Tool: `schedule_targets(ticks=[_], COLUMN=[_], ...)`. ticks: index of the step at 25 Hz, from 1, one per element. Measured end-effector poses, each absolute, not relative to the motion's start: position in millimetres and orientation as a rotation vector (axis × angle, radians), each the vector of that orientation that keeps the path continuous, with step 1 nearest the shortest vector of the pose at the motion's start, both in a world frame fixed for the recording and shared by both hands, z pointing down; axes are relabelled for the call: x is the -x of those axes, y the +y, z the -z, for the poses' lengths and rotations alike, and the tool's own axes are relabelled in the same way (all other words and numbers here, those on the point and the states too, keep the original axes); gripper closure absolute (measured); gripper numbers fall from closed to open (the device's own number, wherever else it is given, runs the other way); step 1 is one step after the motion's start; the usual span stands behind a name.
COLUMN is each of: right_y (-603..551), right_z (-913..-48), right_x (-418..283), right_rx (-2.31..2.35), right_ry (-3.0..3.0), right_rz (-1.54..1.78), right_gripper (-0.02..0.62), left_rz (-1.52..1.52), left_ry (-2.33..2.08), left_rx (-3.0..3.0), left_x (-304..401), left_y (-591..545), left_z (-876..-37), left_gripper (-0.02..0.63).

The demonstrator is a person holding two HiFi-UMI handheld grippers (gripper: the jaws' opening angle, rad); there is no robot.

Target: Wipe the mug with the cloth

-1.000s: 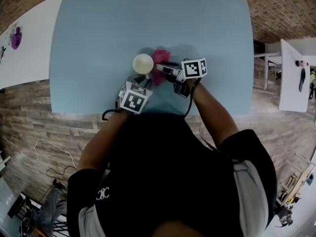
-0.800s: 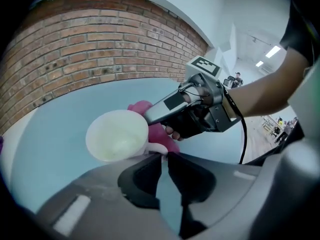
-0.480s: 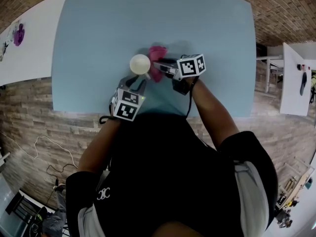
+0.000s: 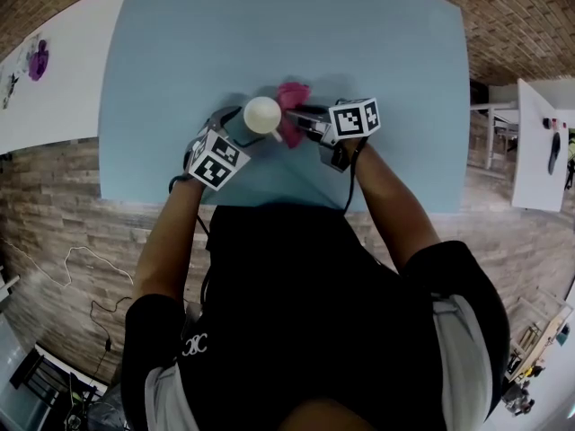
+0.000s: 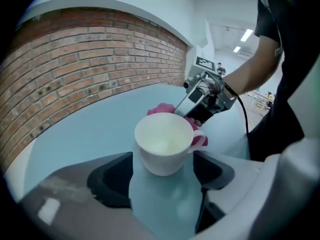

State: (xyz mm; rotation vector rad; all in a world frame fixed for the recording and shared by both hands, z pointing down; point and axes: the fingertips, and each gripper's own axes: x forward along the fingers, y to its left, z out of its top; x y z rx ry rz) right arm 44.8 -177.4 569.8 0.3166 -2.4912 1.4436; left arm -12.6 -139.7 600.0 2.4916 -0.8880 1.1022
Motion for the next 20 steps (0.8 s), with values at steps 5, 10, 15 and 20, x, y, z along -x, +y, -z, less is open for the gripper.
schedule_targets(ticks=[5,10,15,20], right_y=[-172,-163,-160,-142], right_z=[-572,-571,-575,-578], right_x=[-45,-41,-44,-42], right_rx=[-0.314,-0.283,-0.266,-0.184], right_ry=[-2.463,-2.448,-2.421,-2.389], right_rz=[-1.363,-1.373,-1.384,-1.275], right_gripper=[0.558,0.558,0.557,0.557], left_rz=[-1.123,-1.141,-1.088,-1.012], left_ry=[-0.727,-0.759,-0.914,-1.074], left_rx=[-2.560,-2.557,-2.462,-2.363], left_x=[-5,-10,-10,-7], left_y=[-152,-153,-154,-155], left_z=[-604,-609,-609,-610], left_gripper=[0.184,0.176,0.179,0.178])
